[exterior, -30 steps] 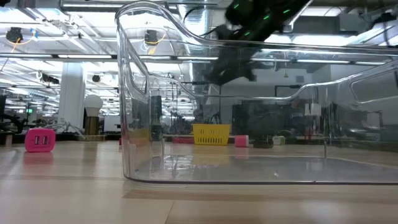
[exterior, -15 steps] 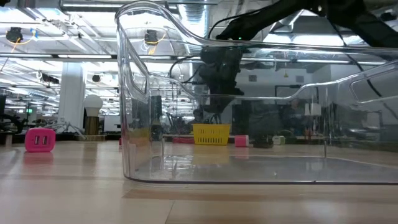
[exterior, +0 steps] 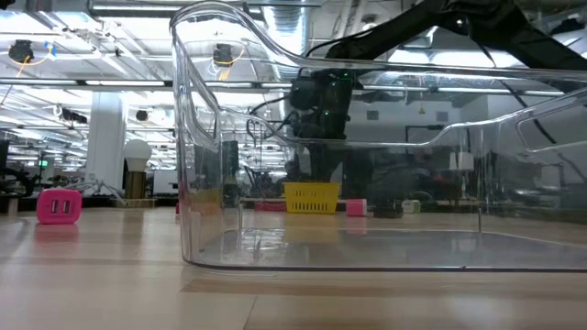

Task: Pick & Place Office items
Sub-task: Put the black digital clock on the right into the yellow bin

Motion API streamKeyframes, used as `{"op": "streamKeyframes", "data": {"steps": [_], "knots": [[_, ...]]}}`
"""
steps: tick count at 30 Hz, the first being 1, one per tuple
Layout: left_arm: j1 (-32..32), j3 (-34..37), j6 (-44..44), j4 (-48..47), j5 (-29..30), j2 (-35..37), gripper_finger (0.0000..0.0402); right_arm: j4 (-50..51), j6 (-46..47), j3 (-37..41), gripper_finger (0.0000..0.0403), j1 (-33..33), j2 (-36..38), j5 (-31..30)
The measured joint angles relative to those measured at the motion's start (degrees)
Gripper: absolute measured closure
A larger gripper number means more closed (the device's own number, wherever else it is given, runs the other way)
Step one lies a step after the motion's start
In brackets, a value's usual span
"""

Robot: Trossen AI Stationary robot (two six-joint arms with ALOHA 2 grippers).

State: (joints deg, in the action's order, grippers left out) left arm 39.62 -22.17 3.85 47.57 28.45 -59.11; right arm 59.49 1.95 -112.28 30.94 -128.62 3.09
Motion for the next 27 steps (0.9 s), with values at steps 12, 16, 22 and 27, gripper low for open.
{"op": "streamKeyframes", "data": {"steps": [12, 16, 22, 27], "knots": [[0.0, 0.0, -0.25, 0.0, 0.0, 0.0, 0.0311, -4.3, -1.8, -0.01, 0.0229, -1.35, 0.04, -0.23], [0.0, 0.0, -0.25, 0.0, 0.02, 0.0, 0.0311, -4.66, -2.02, -0.01, 0.0229, -1.31, 0.04, -3.41], [0.0, 0.0, -0.27, -0.02, 0.0, 0.0, 0.0311, -2.95, -2.27, -0.01, 0.0239, -0.42, 0.39, -3.55], [0.02, 0.0, -0.27, -0.02, 0.0, 0.0, 0.0311, -2.52, -2.41, 0.01, 0.0223, -0.42, 0.39, -3.49]]}}
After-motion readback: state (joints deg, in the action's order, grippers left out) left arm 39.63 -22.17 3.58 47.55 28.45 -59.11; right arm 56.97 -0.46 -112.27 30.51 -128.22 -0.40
